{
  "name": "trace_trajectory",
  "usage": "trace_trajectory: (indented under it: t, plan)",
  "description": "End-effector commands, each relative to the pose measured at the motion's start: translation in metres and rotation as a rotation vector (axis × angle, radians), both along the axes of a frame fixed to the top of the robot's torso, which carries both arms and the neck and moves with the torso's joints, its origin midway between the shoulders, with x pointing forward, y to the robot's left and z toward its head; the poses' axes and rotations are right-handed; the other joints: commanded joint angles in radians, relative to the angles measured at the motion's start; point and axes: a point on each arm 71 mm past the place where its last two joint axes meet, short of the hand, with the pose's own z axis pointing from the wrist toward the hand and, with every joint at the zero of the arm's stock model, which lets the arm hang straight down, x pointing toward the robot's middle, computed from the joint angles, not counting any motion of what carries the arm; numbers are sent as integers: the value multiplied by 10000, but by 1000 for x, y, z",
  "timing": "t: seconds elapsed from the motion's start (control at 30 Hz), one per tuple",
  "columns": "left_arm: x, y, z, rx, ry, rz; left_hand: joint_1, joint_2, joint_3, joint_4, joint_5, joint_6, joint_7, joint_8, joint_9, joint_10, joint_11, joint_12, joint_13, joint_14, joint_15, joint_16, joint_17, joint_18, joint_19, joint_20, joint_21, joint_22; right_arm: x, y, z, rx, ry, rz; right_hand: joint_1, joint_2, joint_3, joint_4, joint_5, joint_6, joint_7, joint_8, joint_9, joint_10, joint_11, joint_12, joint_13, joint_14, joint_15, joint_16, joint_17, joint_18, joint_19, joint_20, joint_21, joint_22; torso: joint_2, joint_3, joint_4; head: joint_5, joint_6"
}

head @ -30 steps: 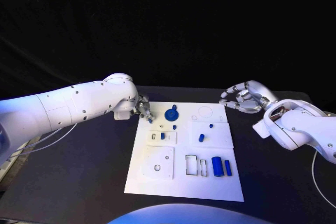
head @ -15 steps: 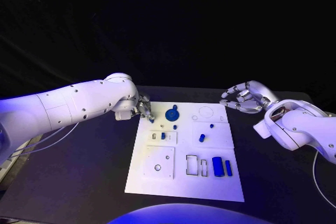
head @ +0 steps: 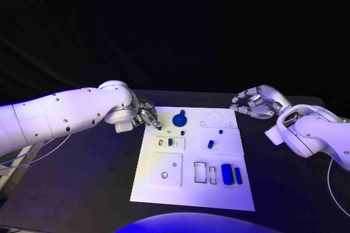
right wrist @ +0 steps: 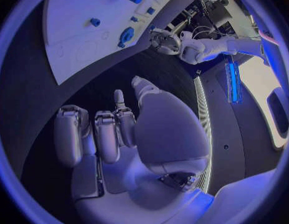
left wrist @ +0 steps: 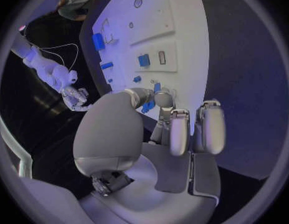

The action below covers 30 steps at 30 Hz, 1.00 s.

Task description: Assemble the parts on the task board

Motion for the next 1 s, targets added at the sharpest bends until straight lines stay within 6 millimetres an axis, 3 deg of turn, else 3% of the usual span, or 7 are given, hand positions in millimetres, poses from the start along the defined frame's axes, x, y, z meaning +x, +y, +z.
trace_trajectory:
  t: [0.03,0.37,0.6,0.73,1.0]
  plan:
    - [-7,-1,1,-573,-444,315,-39,-82,1734,-1670,-22,117,-44,64,255,85,4,19,-13,847,-63,-8,1903,-29,81,9,48,568,0,0,-1,-78,49,92,-41,20,-1,61,-47,-47,-9,37,13,-15,-43,-42,1057,808,-41,-41,1571,135,25,-92,-31,1525,-7,-8,17,0,-18]
    - [-29,-2,-8,-544,-793,63,-285,-302,2148,-1879,46,278,-111,171,257,274,-61,91,88,872,-120,40,1989,-78,236,-40,172,789,0,-1,-2,-86,42,59,-43,16,-7,69,-47,-48,-9,39,13,-22,-43,-51,1048,808,-42,-41,1571,133,29,-92,-27,1529,-54,0,93,17,-97]
    - [-36,-7,-16,-411,-855,-177,-380,-403,2300,-1974,84,356,-140,212,256,373,-90,186,239,881,-146,57,2020,-89,273,-64,204,845,0,-1,-3,-108,39,58,-43,16,-7,69,-47,-48,-9,39,13,-22,-43,-51,1048,808,-42,-41,1571,133,29,-92,-27,1529,-47,0,81,47,-120]
    - [-39,-11,-19,-355,-874,-349,-401,-429,2338,-2000,93,373,-146,220,255,391,-95,198,258,882,-151,59,2023,-89,272,-70,205,845,-1,-2,-3,-116,42,59,-43,16,-7,69,-47,-48,-9,39,13,-22,-43,-51,1048,808,-42,-41,1571,133,29,-92,-27,1529,-37,-4,87,-30,-138]
    - [-40,-17,-21,-71,-967,-677,-485,-503,2465,-2075,140,438,-168,247,252,453,-118,217,294,893,-171,80,2063,-101,308,-90,236,900,-1,-1,-4,-122,55,68,-44,15,-18,88,-37,-55,-10,45,13,-21,-44,-49,1049,807,-43,-42,1567,133,31,-94,-26,1531,-31,5,72,13,-160]
